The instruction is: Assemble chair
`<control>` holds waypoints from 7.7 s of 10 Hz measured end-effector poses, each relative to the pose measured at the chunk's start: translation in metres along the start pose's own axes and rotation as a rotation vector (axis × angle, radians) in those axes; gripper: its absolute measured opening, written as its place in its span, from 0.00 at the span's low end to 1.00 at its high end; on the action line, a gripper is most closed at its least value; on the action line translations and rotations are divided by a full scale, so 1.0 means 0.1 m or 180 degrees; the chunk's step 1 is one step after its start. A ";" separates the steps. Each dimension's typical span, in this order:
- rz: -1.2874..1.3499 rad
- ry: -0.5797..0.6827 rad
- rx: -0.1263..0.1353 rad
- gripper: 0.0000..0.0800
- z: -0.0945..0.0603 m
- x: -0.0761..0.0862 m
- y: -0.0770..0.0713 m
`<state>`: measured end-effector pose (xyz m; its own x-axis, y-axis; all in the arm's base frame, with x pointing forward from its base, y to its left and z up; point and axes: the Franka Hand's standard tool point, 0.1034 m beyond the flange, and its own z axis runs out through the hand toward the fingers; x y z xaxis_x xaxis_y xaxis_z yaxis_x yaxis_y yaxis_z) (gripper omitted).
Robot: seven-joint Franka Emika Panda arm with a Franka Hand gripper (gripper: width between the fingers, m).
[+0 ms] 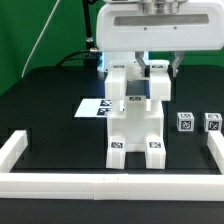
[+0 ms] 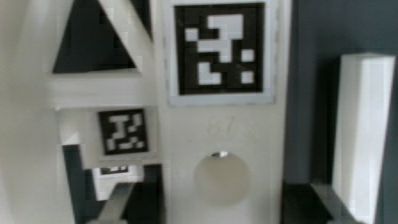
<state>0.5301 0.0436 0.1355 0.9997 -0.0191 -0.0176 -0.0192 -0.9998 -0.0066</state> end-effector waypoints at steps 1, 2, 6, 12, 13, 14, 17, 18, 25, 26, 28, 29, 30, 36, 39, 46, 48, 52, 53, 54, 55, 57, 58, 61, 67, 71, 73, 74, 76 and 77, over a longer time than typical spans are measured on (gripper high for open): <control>-0.0034 0.0014 0.0003 0.36 0.01 0.01 0.01; -0.0023 0.0053 0.0005 0.36 0.01 0.03 0.01; 0.0067 0.0083 0.0011 0.36 0.00 0.10 0.04; 0.0129 0.0187 0.0003 0.36 0.01 0.19 0.06; 0.0127 0.0177 0.0003 0.36 0.00 0.18 0.07; 0.0113 0.0173 0.0001 0.36 0.01 0.16 0.09; 0.0106 0.0244 -0.0003 0.36 0.00 0.19 0.08; 0.0106 0.0259 -0.0003 0.36 0.00 0.20 0.08; 0.0077 0.0381 0.0011 0.36 -0.01 0.18 0.03; 0.0067 0.0402 0.0008 0.36 -0.01 0.19 0.04; 0.0036 0.0425 0.0002 0.36 -0.01 0.20 0.06; 0.0039 0.0420 0.0003 0.36 -0.01 0.20 0.06; 0.0044 0.0388 0.0004 0.36 -0.01 0.18 0.06; 0.0083 0.0309 0.0016 0.36 -0.01 0.13 0.05; 0.0004 0.0270 -0.0003 0.36 0.08 0.00 0.08; -0.0058 0.0392 -0.0077 0.36 0.37 0.05 0.06; -0.0055 0.0447 -0.0083 0.36 0.37 0.08 0.07; -0.0075 0.0473 -0.0101 0.36 0.37 0.12 0.16; -0.0072 0.0479 -0.0107 0.57 0.38 0.13 0.19; -0.0072 0.0480 -0.0108 0.76 0.38 0.13 0.19; -0.0073 0.0481 -0.0108 0.80 0.38 0.13 0.18; -0.0076 0.0481 -0.0103 0.81 0.37 0.14 0.17; -0.0077 0.0474 -0.0093 0.81 0.33 0.13 0.16; -0.0056 0.0310 -0.0001 0.81 0.03 0.09 0.09; 0.0127 0.0256 0.0050 0.81 -0.11 0.10 -0.01; 0.0565 0.0216 0.0126 0.81 -0.09 -0.20 -0.91; 0.0549 0.0219 0.0133 0.81 -0.09 -0.20 -0.94; 0.0546 0.0218 0.0132 0.81 -0.09 -0.20 -0.94; 0.0555 0.0198 0.0128 0.81 -0.05 -0.22 -0.95; 0.0535 0.0124 0.0101 0.81 0.07 -0.31 -0.99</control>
Offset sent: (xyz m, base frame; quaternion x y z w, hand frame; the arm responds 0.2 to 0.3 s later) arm 0.0062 -0.0037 -0.0073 0.0115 0.0054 0.0413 0.9991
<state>0.5014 0.1428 0.1300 0.9822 -0.1868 0.0175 -0.1860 -0.9818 -0.0385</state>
